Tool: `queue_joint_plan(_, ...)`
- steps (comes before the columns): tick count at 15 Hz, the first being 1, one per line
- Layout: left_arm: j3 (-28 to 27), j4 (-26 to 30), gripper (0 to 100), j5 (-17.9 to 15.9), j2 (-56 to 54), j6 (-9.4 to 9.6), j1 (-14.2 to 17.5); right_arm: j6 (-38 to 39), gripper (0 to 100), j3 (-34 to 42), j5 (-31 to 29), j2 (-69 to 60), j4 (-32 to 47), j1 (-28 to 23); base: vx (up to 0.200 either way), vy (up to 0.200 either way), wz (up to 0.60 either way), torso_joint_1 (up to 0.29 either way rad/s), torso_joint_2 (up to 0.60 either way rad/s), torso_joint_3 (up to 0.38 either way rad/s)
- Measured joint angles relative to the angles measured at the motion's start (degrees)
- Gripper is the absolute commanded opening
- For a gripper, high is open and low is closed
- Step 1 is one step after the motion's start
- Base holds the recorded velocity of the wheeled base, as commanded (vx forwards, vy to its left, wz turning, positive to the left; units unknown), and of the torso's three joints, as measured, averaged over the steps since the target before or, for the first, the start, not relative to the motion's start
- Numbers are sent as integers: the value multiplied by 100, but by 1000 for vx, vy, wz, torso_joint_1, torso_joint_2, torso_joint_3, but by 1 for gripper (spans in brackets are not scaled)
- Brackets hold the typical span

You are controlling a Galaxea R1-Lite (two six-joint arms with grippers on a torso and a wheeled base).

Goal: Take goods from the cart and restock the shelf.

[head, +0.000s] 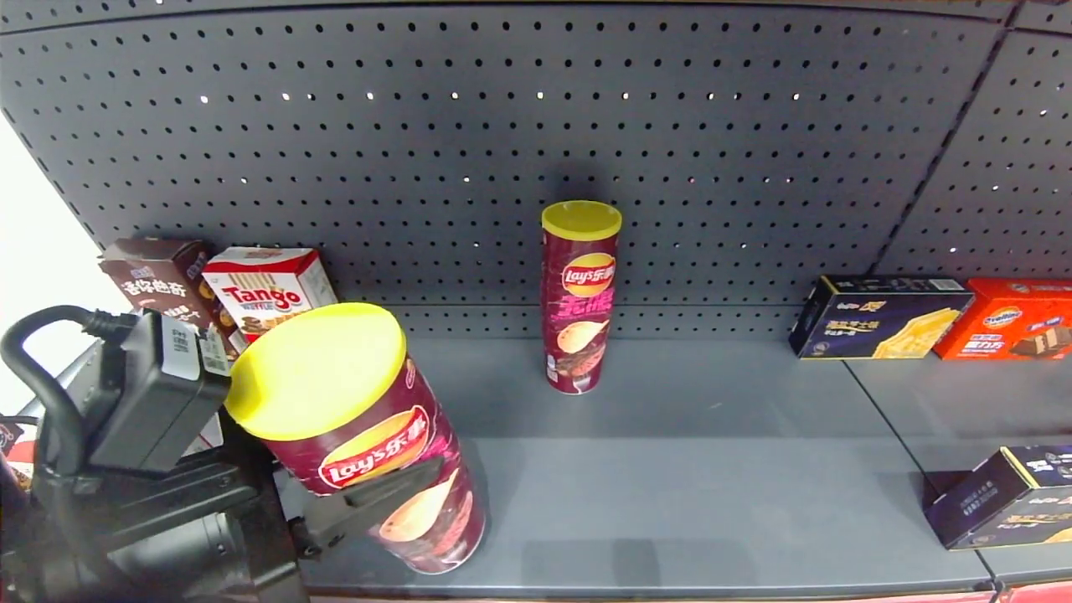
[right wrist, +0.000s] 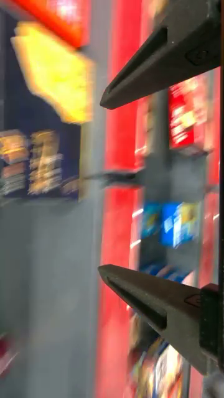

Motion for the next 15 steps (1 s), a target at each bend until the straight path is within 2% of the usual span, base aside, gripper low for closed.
queue_joint_plan(3,-77,0,0,50,246,110,-12,257,100,-901,315,1073,-401,165,0,0,0,0,0,0)
queue_joint_plan(6,-432,-9,0,-79,480,28,52,276,100,-1676,631,2660,-1264,584,0,0,0,0,0,0)
queue_joint_plan(7,-571,-11,0,-233,583,24,132,271,100,-1919,745,3178,-1499,844,0,0,0,0,0,0)
queue_joint_plan(9,-716,-11,0,-374,689,2,226,260,100,-2286,941,4083,-1718,1425,0,0,0,0,0,0)
queue_joint_plan(11,-735,-18,0,-533,736,0,385,240,100,-2599,1128,4830,-1798,1791,0,0,0,0,0,0)
queue_joint_plan(15,-656,-22,0,-631,773,6,484,-251,100,-3357,1680,5955,-1836,2092,0,0,0,0,0,0)
